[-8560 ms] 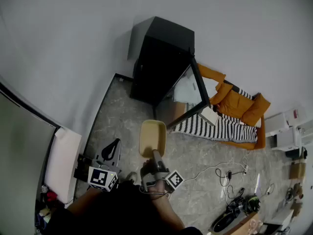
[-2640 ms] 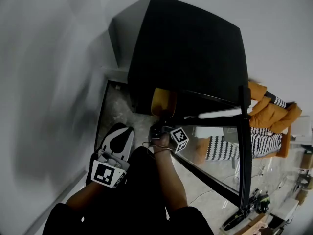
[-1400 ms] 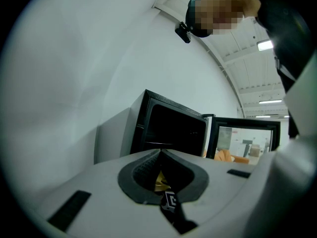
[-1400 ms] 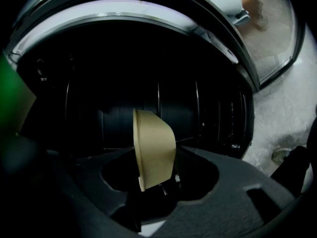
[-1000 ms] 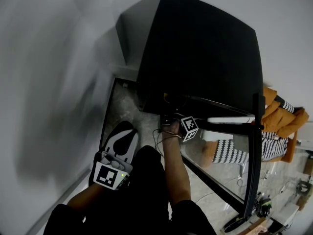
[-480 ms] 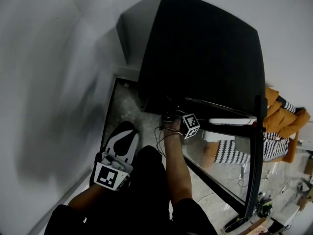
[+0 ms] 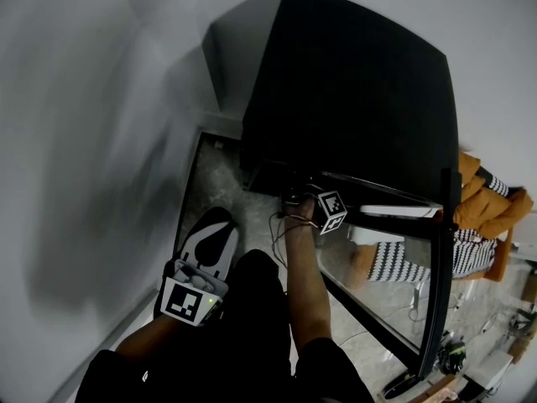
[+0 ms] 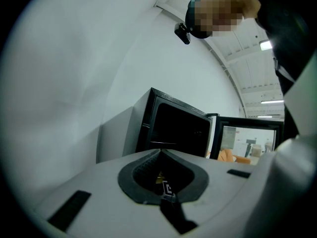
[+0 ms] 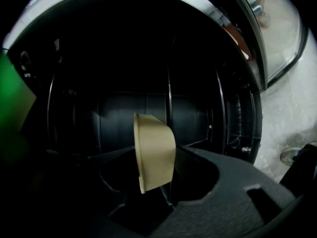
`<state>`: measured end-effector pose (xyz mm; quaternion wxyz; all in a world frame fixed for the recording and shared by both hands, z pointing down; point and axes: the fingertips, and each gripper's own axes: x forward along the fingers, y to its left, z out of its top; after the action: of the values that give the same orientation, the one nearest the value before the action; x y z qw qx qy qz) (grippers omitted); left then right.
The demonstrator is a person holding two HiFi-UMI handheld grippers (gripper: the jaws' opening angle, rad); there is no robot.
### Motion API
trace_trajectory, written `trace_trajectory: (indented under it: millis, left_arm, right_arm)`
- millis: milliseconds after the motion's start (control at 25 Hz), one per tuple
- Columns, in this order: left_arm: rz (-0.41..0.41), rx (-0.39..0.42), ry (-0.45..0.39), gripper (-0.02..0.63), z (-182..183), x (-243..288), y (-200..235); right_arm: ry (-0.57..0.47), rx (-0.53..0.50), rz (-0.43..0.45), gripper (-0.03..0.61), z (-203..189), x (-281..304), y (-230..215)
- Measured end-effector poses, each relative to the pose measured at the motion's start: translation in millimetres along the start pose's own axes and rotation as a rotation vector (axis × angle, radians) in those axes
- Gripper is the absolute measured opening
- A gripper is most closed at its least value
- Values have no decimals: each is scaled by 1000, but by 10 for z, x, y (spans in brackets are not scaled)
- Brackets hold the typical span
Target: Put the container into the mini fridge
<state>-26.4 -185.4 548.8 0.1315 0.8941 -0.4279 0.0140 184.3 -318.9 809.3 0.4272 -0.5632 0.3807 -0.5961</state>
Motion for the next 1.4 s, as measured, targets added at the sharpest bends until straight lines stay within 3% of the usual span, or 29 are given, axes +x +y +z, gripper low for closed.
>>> trace_trajectory:
  millis: [120, 400, 600, 760, 880, 1400]
  left_arm:
    - [4, 10, -20, 5, 29, 23, 15]
    - [8, -9, 33, 5, -86, -34, 11]
    - [10, -7, 27, 5, -82, -33, 10]
    - [13, 6, -19, 5, 67, -21, -16]
    - [17, -9, 21, 5, 30, -70, -47]
    - [27, -3, 23, 5, 247, -266, -352]
  right_arm:
    - [-1, 2, -4, 184, 10, 33, -5]
    - [2, 14, 16, 190, 14, 70, 25]
    - [21, 21, 45, 239, -13, 102, 38]
    - [28, 32, 47, 256, -28, 78, 43]
    - [25, 32, 54, 264, -17, 26, 89]
    - [51, 41, 26, 272, -20, -365, 203]
